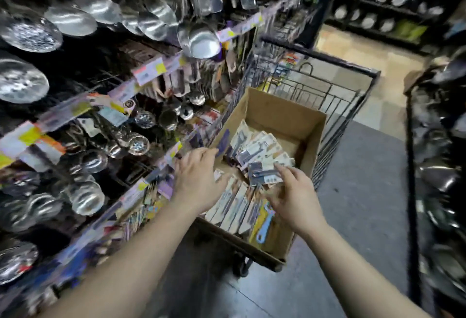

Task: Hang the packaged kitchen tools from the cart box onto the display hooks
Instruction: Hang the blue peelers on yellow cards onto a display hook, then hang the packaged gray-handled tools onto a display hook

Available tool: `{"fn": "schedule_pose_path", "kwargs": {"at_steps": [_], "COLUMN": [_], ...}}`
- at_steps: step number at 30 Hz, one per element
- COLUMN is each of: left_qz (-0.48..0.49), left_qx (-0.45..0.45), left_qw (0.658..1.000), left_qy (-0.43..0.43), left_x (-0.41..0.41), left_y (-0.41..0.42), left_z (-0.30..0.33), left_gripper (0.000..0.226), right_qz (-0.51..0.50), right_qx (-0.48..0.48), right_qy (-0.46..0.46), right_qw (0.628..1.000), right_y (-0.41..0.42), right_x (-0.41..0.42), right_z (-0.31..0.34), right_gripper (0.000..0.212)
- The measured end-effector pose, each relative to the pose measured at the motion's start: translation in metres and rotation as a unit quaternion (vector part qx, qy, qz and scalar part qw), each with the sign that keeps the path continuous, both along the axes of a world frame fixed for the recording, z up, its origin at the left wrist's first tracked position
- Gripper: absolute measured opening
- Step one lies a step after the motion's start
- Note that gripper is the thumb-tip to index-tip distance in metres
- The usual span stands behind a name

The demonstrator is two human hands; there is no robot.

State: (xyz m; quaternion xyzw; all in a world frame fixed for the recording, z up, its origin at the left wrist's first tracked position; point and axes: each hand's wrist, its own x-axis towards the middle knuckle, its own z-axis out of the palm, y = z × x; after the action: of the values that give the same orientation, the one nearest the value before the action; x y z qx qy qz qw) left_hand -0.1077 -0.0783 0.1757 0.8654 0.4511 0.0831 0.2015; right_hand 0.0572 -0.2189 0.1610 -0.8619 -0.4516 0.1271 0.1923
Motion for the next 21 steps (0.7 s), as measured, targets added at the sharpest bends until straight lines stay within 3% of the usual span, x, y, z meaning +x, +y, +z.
{"fn": "schedule_pose_path", "kwargs": {"at_steps": [5, 12, 21], "left_qz": [-0.047, -0.142, -0.233], "left_qx": [-0.057, -0.128, -0.188], "left_qw": [0.996, 0.971, 0.928], "left_qy": [0.053, 0.142, 0.220], "left_x": [0.025, 0.051, 0.089], "left_y": [-0.007, 0.022, 0.070], "left_z": [-0.046, -0.111, -0.185], "left_gripper": [0.075, 0.069, 0.067], "right_qz": [-0.082, -0.158, -0.290], "right_qx": [-0.026, -0.085, -0.167], "right_qy": [0.042, 0.124, 0.274], "right_qw": [0.995, 0.976, 0.902], "right_y": [0.010, 0.041, 0.049], "right_x": [0.039, 0.061, 0.038], "right_z": [-0.038, -0.104, -0.202], "right_gripper": [0.076, 0.073, 0.077]}}
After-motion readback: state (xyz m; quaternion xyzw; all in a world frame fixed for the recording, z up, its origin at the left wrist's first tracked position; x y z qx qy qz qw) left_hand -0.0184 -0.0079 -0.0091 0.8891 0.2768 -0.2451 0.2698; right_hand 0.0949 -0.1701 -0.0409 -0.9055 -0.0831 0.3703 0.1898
